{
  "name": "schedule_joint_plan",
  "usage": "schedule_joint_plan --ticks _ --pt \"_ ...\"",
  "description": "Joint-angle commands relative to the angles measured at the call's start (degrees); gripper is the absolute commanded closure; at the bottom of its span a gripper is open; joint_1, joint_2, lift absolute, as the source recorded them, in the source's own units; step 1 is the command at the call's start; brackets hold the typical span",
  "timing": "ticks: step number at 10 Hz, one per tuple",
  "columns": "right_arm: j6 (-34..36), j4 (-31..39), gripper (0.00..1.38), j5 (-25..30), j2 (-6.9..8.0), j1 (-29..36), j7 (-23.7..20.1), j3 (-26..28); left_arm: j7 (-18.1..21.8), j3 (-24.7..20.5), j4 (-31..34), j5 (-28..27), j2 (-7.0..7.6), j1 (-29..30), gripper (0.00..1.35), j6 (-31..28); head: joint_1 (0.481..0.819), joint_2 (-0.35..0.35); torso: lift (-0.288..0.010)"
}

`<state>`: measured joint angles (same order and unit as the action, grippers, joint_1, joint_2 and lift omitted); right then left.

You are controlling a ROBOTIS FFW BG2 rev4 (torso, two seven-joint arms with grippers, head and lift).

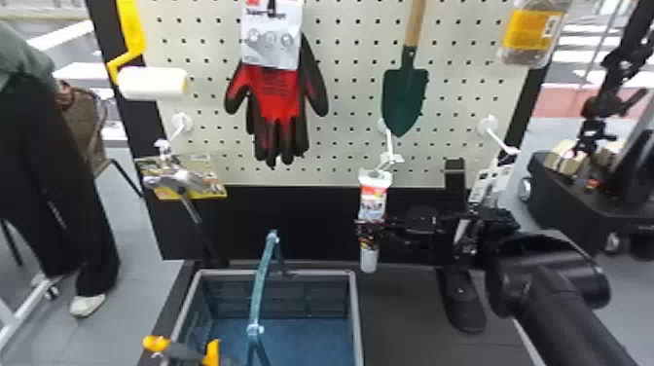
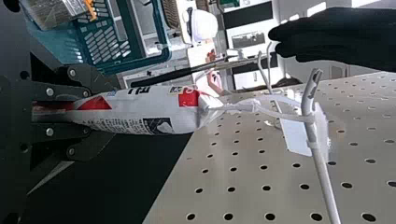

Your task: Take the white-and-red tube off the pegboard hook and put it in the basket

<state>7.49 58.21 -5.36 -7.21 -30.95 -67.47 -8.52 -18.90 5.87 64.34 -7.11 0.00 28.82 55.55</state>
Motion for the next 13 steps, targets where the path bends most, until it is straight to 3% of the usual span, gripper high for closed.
schedule_joint_plan --ticks 1,6,13 --pt "0.07 0.37 1.15 0.0 0.01 0.09 0.14 0.0 0.0 0.02 0.0 0.08 -0.15 0.0 0.48 -0.01 0.549 0.0 -0.1" --pt "0.51 1.49 1.15 -0.09 0.01 0.71 0.67 0.0 0.0 0.02 0.0 0.25 -0.15 0.0 0.48 0.08 0.549 0.0 -0.1" --pt "5.25 19.21 1.15 -0.53 -0.61 7.48 3.92 0.09 0.0 -0.07 0.0 0.52 -0.15 0.12 0.48 -0.01 0.549 0.0 -0.1"
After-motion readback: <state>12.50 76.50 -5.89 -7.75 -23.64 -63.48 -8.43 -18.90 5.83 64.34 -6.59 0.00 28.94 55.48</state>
